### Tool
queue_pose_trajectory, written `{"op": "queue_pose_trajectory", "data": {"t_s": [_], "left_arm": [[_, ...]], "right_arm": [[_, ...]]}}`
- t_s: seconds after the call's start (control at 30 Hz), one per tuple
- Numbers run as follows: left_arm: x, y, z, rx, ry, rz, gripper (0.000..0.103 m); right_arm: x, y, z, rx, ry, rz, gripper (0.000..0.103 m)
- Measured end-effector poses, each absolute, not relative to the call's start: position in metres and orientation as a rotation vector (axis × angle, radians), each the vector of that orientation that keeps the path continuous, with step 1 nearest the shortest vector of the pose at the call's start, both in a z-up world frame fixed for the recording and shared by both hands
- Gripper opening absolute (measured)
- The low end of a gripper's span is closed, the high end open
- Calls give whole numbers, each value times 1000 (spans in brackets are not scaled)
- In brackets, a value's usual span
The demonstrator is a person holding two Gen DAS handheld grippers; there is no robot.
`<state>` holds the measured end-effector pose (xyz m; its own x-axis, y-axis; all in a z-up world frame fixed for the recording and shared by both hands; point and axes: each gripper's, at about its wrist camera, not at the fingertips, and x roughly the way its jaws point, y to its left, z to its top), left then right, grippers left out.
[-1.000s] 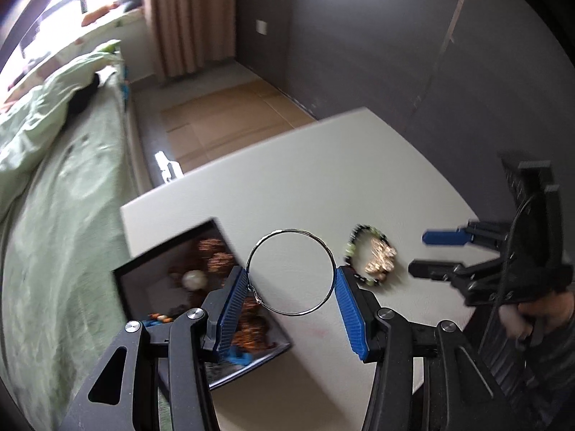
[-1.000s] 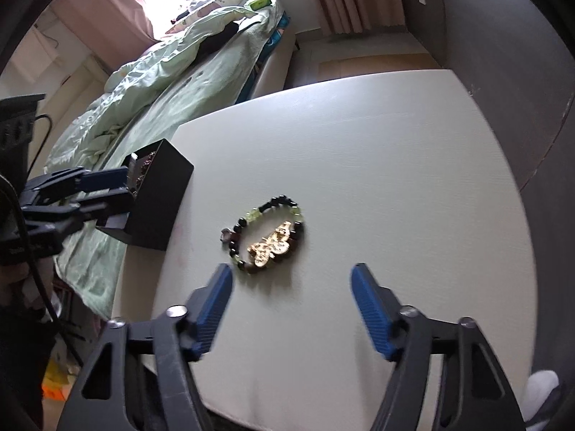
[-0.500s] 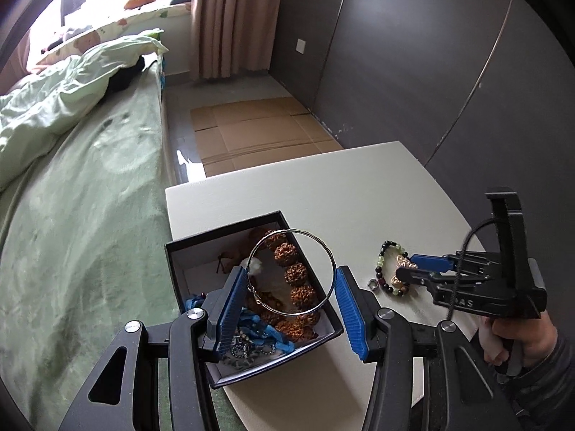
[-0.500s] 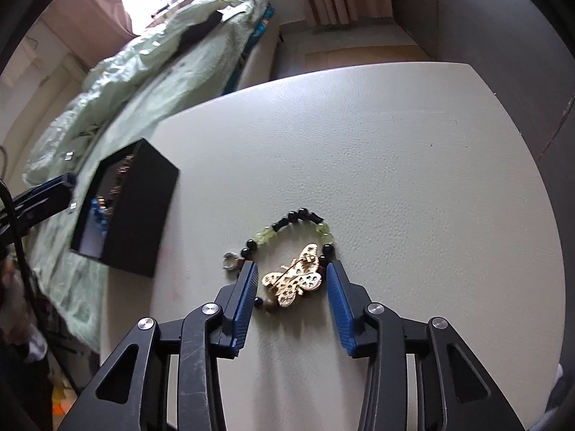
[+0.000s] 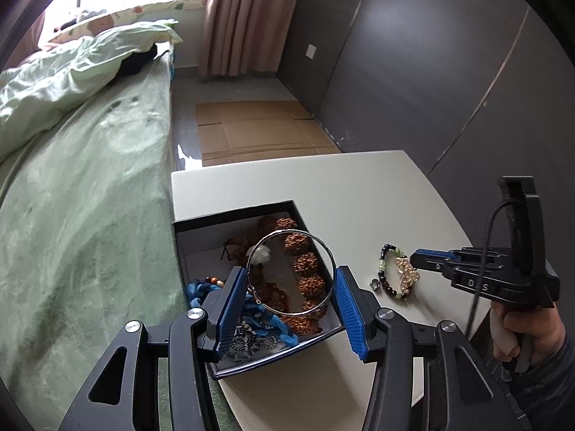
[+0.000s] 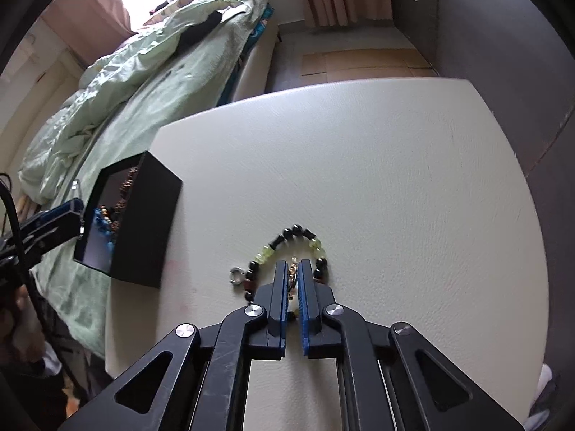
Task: Organize jewelry
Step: 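Lower the hoop into the box and open the left gripper while the right lifts the bracelet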
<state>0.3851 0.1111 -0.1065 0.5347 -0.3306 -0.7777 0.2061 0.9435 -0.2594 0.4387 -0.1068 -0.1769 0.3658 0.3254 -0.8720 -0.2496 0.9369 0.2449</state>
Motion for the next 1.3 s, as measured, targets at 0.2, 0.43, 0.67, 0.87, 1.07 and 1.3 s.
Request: {"op": "queue_pose_trajectory", "data": {"t_s": [0.2,0.43,0.67,0.87,1.07,1.3], "left_arm": [[383,121,-112,-174,962,-302,52],[381,122,-116,-188,967,-305,52],[381,122,-117,-194,967,-304,52],[381,120,-123,-184,985,-287,52],[386,128,-129,-252,1033,-301,54],[379,138,-118,-285,987,-282,64]], "right_arm": [[437,-98,-162,70,1113,412,2],[439,-89,-154,6,1110,404,4],[446,-95,-181,-16,1183,338,60],[449,-99,-195,-48,1202,305,39],[445,-90,-190,-125,1192,319,18],[440,-93,-162,-73,1148,367,18]]}}
